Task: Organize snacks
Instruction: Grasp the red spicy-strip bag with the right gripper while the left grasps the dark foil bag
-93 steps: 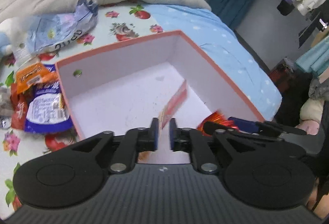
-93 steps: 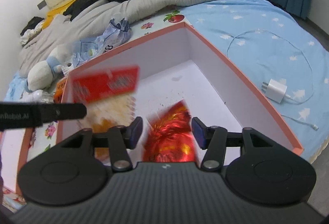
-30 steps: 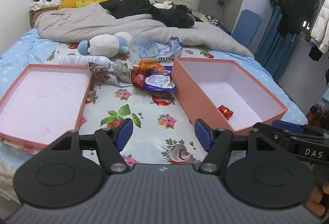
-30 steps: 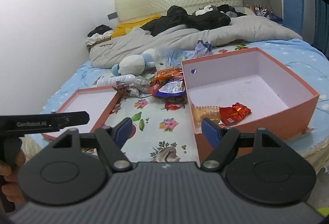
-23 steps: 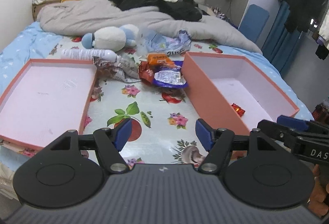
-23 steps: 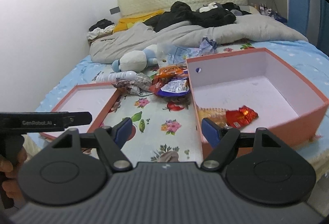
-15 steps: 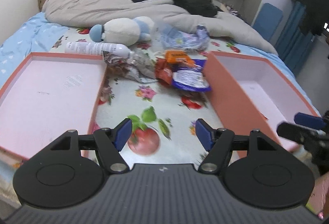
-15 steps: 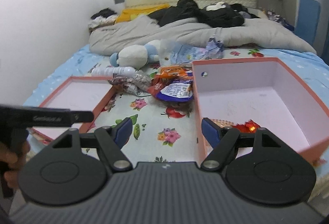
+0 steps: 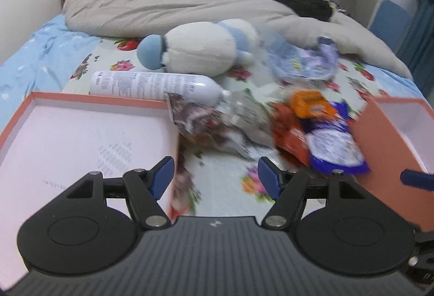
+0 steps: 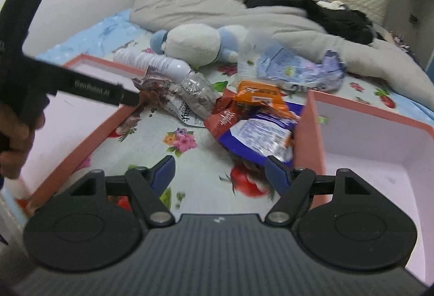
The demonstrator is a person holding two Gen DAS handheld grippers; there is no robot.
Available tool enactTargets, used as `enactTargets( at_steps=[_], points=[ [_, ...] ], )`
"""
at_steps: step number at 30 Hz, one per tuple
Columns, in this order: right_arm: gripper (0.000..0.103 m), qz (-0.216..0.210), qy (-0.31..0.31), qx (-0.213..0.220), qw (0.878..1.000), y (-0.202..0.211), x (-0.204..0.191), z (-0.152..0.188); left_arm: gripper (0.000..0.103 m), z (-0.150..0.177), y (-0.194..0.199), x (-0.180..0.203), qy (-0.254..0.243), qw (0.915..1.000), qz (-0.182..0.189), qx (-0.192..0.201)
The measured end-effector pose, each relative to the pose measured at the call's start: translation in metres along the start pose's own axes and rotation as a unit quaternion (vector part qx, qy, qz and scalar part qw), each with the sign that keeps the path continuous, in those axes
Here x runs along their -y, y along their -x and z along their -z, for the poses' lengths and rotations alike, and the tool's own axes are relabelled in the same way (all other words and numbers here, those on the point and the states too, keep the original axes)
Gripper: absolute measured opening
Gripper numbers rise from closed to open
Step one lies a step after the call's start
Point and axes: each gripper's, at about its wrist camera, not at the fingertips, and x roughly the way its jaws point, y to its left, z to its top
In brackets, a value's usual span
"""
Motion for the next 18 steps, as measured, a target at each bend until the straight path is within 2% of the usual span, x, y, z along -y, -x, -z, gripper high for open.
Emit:
enactTargets(
  at_steps=[7, 10, 18],
  points=[
    [0.073, 0.002, 0.041, -0.011, 0.999, -0.056, -0.006, -0.031, 0.073, -0.029, -0.043, -0.026, 0.038, 0.9991, 0.016, -0.005],
    [0.072, 0.011, 0.068, -0.018, 0.997, -0.076, -0.010, -0.040, 0.073, -0.036, -0.058, -0.026, 0.037, 0.9990, 0.019, -0.013],
    [0.072, 0.011, 0.107, -0.070, 0.992, -0.123, -0.017, -0.047, 0.072, -0.046, -0.087, -0.032, 0.038, 0.9978, 0.028, -0.046]
  ],
)
